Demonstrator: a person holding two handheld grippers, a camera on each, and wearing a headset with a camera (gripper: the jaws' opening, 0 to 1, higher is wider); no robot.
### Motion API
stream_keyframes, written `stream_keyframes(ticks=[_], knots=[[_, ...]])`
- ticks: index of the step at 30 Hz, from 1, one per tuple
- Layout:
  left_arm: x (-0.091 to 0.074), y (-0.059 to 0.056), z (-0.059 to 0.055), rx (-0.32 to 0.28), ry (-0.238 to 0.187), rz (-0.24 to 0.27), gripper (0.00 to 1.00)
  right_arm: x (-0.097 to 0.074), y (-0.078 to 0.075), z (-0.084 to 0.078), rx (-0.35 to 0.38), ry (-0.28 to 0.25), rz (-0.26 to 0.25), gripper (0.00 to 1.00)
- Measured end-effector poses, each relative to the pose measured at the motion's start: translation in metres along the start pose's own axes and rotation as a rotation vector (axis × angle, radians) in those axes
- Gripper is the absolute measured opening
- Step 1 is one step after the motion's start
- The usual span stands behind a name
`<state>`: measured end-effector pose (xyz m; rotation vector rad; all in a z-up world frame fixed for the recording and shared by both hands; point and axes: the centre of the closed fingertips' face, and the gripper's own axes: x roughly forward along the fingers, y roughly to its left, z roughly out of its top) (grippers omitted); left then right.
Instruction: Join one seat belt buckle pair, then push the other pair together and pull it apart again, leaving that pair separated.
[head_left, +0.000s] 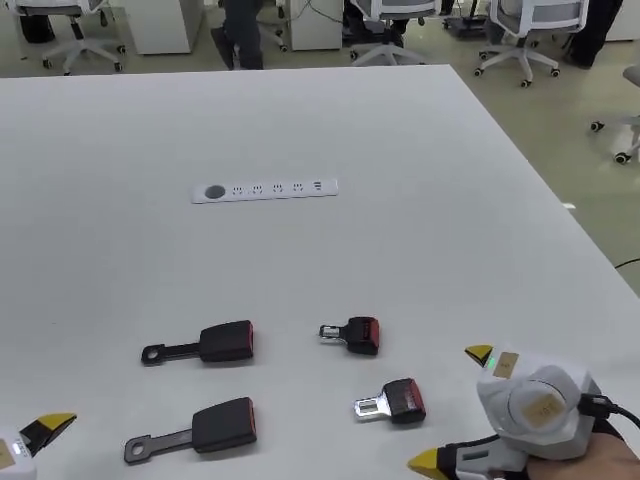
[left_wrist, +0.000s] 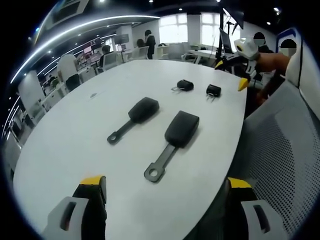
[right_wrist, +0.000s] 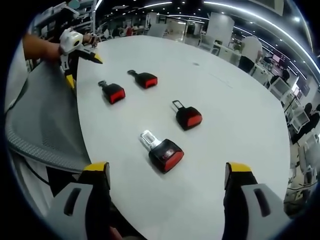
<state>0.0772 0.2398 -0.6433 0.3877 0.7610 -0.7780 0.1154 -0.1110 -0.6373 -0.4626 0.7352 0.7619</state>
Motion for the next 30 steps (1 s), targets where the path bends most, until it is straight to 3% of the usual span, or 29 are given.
stream_keyframes(ticks=[15,19,26,28,30], knots=[[0.001,-0.001,0.003,-0.004,0.0,0.002,1.0,-0.002,-0.003,-0.001,0.019,-0.002,-0.031,1.0],[0.0,0.006,-0.001,-0.02,0.01,0.021,0.96,-0.002,-0.004,0.001,0.059,-0.023,-0.026,1.0],[0.0,0.009,-0.003,-0.02,0.01,0.024,0.95,-0.005,-0.006,-0.002,0.026,-0.015,-0.038,0.95],[0.0,0.008,-0.002,-0.013,0.01,0.022,0.95,-0.005,-0.007,-0.001,0.018,-0.014,-0.042,0.95],[-0.002,0.001,0.0,0.001,0.018,0.008,0.89,-0.005,-0.001,0.002,0.065,-0.029,-0.023,0.95]])
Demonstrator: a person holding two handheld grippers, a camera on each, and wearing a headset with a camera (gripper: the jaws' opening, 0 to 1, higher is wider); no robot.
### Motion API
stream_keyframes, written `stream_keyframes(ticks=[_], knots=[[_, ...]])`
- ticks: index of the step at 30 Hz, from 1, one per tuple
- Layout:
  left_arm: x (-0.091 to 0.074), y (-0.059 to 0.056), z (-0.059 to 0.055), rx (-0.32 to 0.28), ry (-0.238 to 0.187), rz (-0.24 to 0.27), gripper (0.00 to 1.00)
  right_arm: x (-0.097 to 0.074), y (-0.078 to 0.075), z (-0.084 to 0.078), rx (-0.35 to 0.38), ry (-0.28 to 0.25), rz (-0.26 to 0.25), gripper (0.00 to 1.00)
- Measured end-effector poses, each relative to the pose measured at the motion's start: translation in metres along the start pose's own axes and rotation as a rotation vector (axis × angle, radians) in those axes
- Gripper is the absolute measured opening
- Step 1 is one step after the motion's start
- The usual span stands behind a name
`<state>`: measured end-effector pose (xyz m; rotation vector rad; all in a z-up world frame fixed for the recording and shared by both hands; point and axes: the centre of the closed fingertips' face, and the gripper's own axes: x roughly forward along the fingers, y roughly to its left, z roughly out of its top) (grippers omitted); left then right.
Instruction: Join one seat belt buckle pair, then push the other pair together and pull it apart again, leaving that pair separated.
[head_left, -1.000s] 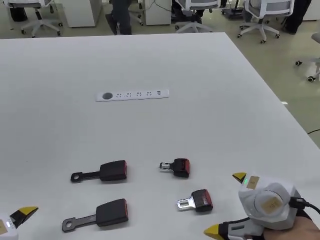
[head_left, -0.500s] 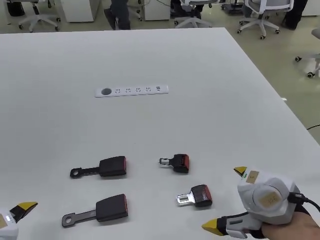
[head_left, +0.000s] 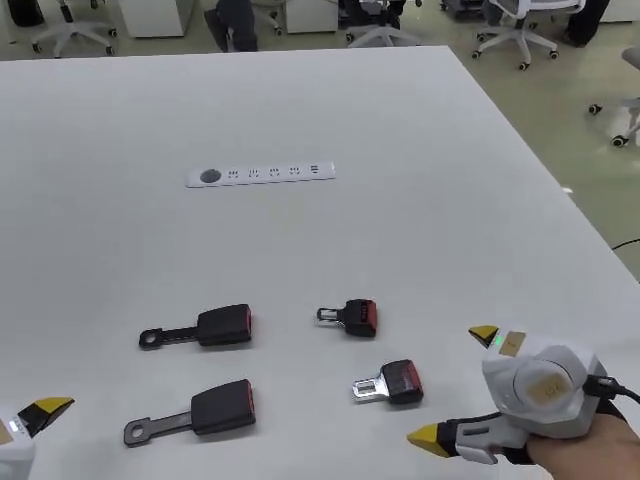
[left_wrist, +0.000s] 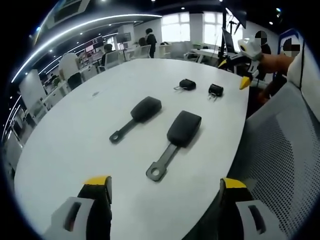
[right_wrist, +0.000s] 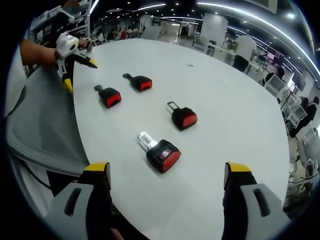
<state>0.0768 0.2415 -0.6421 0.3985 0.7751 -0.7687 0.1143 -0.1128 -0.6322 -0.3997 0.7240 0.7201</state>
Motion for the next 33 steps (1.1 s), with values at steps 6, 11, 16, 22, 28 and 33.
stream_keyframes(ticks=[6,11,16,22,28,33], knots=[[-0.002,0.003,0.004,0.0,-0.009,0.006,0.86,-0.003,0.001,0.005,-0.089,-0.011,0.015,0.87],[0.001,0.006,0.009,0.041,-0.005,0.018,0.85,0.001,0.003,0.005,-0.076,-0.007,0.047,0.78],[0.014,-0.001,0.022,0.058,-0.002,-0.031,0.75,0.008,0.01,0.003,-0.162,0.023,0.093,0.72],[0.035,-0.02,0.04,0.204,0.048,-0.081,0.7,0.018,0.01,0.003,-0.263,0.065,0.142,0.64],[0.054,-0.022,0.05,0.224,0.057,-0.116,0.61,0.029,0.015,0.0,-0.334,0.112,0.205,0.57],[0.065,-0.029,0.058,0.253,0.074,-0.17,0.55,0.037,0.017,-0.001,-0.392,0.136,0.249,0.54]])
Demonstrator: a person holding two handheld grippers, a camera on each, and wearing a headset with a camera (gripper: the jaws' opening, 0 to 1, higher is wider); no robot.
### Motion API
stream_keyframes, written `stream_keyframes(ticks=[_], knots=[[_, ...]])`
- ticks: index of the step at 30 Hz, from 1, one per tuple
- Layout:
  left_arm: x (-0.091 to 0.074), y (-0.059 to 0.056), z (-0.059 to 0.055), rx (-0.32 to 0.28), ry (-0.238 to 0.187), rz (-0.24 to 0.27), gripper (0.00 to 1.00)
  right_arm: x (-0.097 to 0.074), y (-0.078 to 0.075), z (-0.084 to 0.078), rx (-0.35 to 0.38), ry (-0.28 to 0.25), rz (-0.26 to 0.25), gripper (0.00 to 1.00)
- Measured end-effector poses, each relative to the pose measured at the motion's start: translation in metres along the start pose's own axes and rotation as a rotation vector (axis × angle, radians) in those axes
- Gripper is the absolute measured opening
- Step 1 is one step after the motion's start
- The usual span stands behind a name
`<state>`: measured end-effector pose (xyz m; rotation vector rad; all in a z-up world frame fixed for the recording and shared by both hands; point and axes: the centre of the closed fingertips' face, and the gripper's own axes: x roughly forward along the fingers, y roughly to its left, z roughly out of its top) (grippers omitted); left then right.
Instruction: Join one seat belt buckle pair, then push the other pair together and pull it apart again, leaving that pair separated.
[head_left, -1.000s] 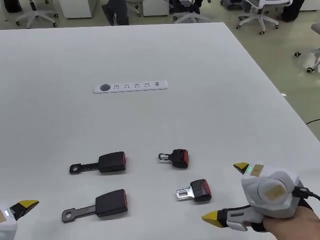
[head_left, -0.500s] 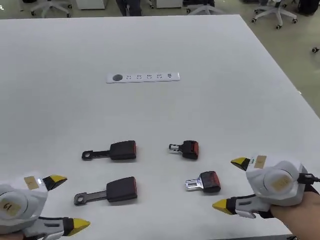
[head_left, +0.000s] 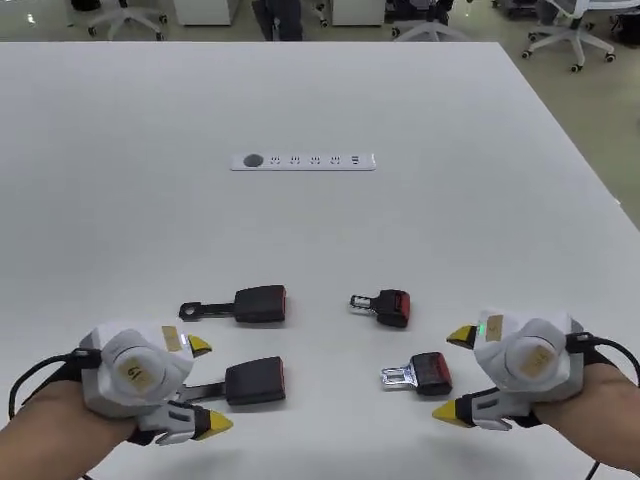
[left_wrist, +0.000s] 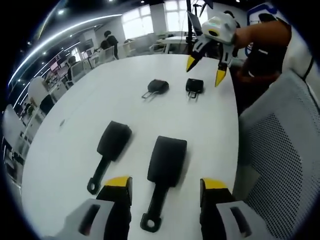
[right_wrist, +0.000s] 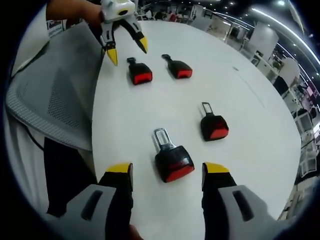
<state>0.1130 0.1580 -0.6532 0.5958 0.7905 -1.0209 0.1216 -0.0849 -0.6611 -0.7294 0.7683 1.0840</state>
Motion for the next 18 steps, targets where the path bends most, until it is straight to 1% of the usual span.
stream_keyframes(ticks=[3,5,6,8,9,11,14,16,18], knots=[[0.005,0.0,0.005,0.025,0.005,-0.014,0.53,0.002,-0.002,-0.001,-0.029,0.022,0.017,0.53],[0.01,-0.003,0.009,0.034,0.011,-0.042,0.5,0.006,-0.003,-0.001,-0.038,0.03,0.032,0.52],[0.012,-0.004,0.01,0.043,0.014,-0.045,0.5,0.008,-0.004,-0.001,-0.04,0.032,0.038,0.51],[0.015,-0.004,0.01,0.057,0.021,-0.052,0.5,0.012,-0.007,-0.002,-0.049,0.038,0.045,0.51],[0.017,-0.004,0.011,0.064,0.024,-0.06,0.5,0.011,-0.006,-0.001,-0.055,0.043,0.051,0.51],[0.019,-0.007,0.011,0.071,0.03,-0.073,0.49,0.013,-0.006,-0.001,-0.062,0.049,0.059,0.49],[0.023,-0.007,0.01,0.098,0.043,-0.083,0.48,0.017,-0.008,-0.002,-0.063,0.052,0.081,0.45],[0.025,-0.006,0.01,0.111,0.051,-0.088,0.48,0.019,-0.006,-0.002,-0.062,0.055,0.098,0.41],[0.026,-0.003,0.01,0.126,0.058,-0.084,0.47,0.021,-0.007,-0.004,-0.062,0.066,0.108,0.4]])
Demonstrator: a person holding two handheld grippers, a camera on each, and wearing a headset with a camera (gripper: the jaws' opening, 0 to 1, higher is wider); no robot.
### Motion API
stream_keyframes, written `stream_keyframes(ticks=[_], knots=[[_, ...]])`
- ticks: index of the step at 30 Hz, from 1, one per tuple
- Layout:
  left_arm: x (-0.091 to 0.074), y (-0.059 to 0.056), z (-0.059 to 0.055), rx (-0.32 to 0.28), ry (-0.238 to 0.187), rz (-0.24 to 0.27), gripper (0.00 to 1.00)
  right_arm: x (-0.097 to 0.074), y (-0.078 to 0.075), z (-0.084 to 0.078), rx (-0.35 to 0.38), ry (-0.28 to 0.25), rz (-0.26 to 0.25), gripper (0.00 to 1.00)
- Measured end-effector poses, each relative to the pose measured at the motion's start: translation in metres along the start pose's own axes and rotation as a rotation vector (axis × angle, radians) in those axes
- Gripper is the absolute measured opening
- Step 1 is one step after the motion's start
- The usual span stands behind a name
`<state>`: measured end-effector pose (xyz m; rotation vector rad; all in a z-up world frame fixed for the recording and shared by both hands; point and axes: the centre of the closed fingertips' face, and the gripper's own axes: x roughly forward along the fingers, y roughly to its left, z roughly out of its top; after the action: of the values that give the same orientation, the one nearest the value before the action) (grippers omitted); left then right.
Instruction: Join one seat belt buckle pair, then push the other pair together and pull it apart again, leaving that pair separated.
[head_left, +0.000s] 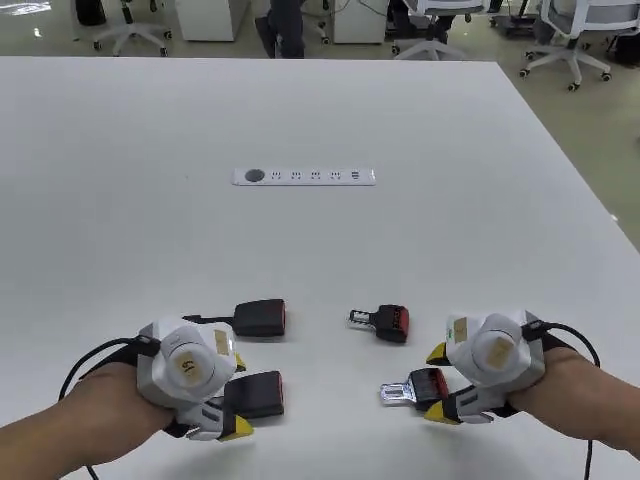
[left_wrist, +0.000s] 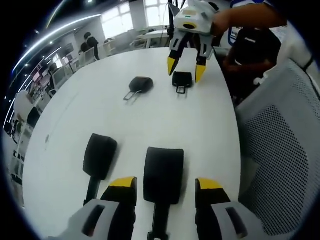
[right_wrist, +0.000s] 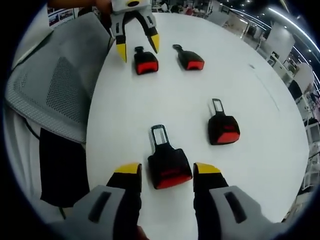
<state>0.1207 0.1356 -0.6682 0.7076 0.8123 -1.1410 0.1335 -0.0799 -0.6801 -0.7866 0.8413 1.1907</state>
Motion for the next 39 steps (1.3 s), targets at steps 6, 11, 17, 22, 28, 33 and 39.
stream_keyframes(ticks=[6,11,17,22,28,33,39], knots=[[0.005,0.005,-0.003,0.031,0.016,-0.033,0.4,0.004,0.001,-0.005,-0.013,0.014,0.02,0.39],[0.01,-0.001,-0.007,0.051,0.052,-0.073,0.35,0.007,-0.002,-0.008,0.003,0.022,0.038,0.34],[0.024,-0.006,-0.013,0.1,0.082,-0.096,0.34,0.01,0.001,-0.007,0.035,0.007,0.059,0.34],[0.014,-0.006,-0.011,0.107,0.079,-0.124,0.34,0.01,0.0,-0.007,0.048,-0.003,0.062,0.34],[0.017,-0.007,-0.011,0.116,0.072,-0.159,0.33,0.01,0.0,-0.008,0.051,-0.006,0.062,0.34],[0.014,-0.009,-0.008,0.13,0.081,-0.144,0.33,0.009,0.0,-0.007,0.044,-0.006,0.061,0.34],[0.017,-0.005,-0.012,0.134,0.094,-0.151,0.33,0.009,-0.001,-0.006,0.066,-0.007,0.061,0.34]])
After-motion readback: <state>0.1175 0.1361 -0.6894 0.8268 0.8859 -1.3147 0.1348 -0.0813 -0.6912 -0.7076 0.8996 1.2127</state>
